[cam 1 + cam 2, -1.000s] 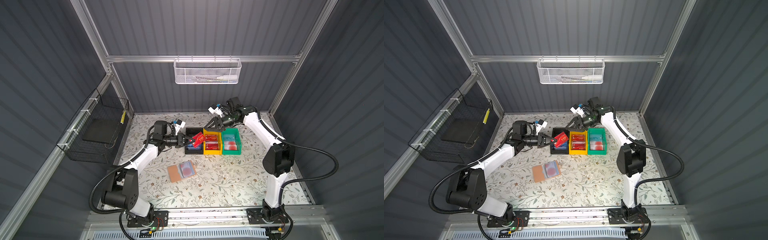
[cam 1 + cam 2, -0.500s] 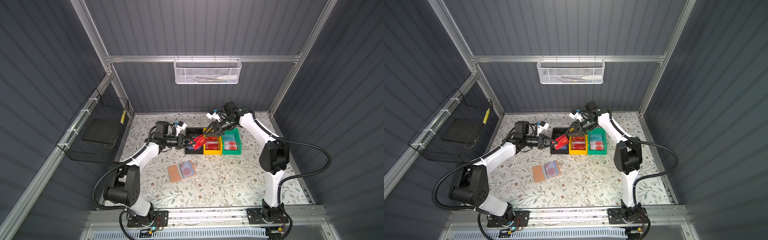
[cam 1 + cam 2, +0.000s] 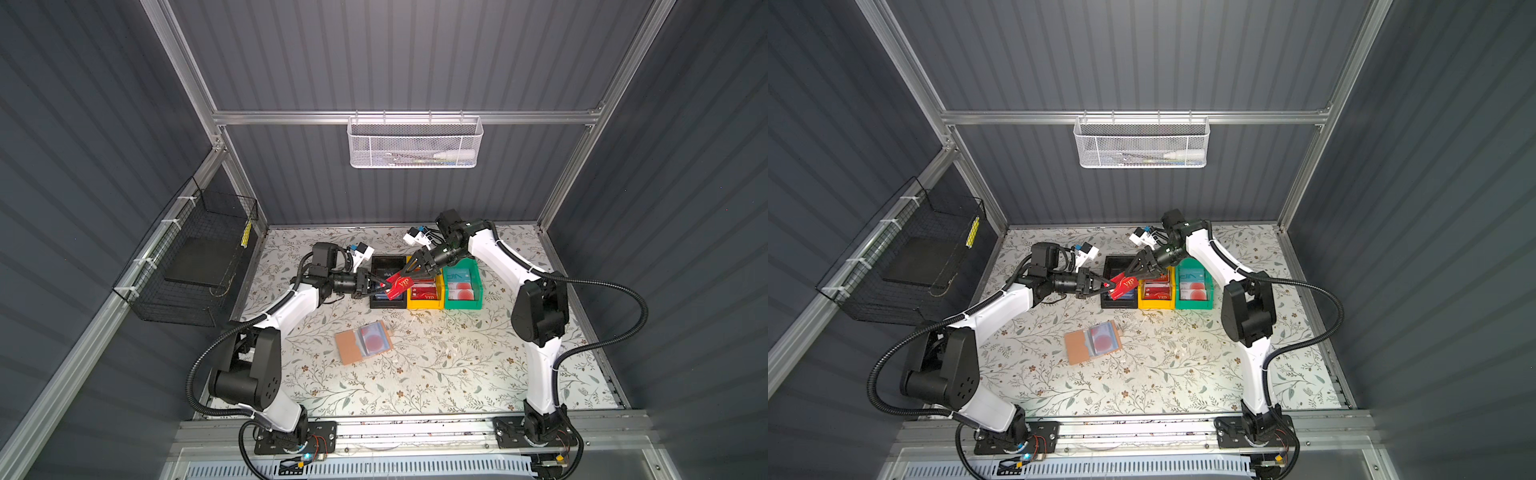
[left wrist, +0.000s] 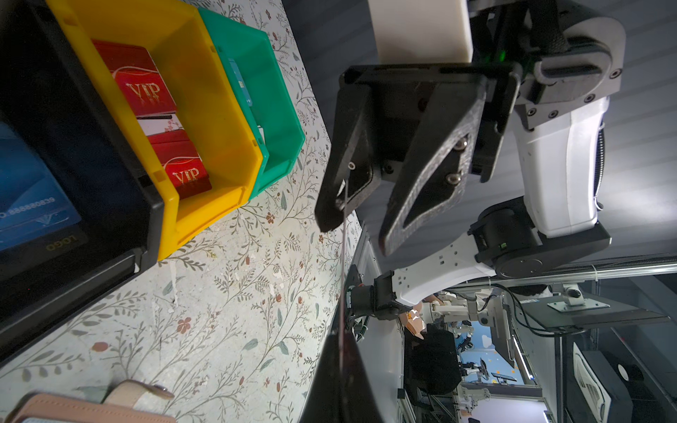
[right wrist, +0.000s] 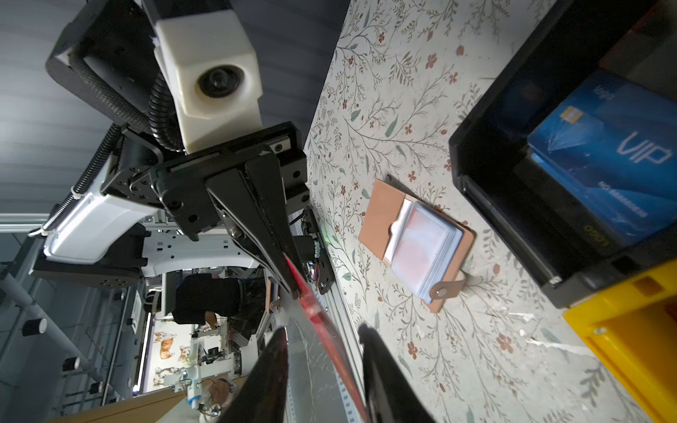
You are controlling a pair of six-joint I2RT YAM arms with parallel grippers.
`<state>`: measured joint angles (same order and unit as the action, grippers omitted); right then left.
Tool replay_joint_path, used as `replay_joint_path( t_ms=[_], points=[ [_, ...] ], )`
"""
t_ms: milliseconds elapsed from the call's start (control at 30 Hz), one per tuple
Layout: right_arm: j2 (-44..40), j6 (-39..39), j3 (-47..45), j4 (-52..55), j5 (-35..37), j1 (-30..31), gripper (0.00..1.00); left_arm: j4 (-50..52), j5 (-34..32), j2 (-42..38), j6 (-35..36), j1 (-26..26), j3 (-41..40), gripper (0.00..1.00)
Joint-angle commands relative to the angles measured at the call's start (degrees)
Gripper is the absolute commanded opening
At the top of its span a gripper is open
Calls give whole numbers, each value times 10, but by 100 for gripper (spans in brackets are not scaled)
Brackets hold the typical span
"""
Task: Take the credit cards out of the card holder
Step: Pass the credit card, then place the credit card in the storage box.
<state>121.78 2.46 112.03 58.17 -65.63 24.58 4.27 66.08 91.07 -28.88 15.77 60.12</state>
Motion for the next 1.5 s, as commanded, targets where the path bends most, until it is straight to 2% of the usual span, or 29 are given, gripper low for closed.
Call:
replay_joint_path(
  t_ms=[0,133,233,267,333,400,600,733,833,1033,1200,1467],
  points=[
    [-5,2,-12,-3,-24,4,29,-2,12,7,7,-2,11,0],
    [-8,6,-28,-13,-31,4,16,-2,9,7,7,-2,11,0],
    [-14,11,-41,-23,-33,4,3,-2,5,10,7,-2,11,0],
    [-16,12,-44,-26,-36,4,0,0,2,10,7,-2,10,4],
    [-22,14,-51,-30,-38,4,0,5,-6,9,10,-2,9,21],
    [-33,18,-63,-38,-31,3,0,14,-18,3,18,-3,10,34],
    [-78,44,-111,-78,-11,-5,0,30,-50,-20,26,-19,5,41],
    [-118,79,-151,-124,23,-23,0,26,-64,-36,15,-39,-8,41],
    [-142,92,-168,-134,82,-41,0,0,-70,-49,-7,-53,-30,41],
    [-176,125,-201,-137,246,-64,0,-29,-89,-73,-32,-61,-61,42],
    [-169,148,-222,-140,333,-65,0,-58,-112,-88,-57,-63,-81,44],
    [-128,166,-210,-148,364,-63,0,-93,-142,-93,-95,-70,-115,44]
  ],
)
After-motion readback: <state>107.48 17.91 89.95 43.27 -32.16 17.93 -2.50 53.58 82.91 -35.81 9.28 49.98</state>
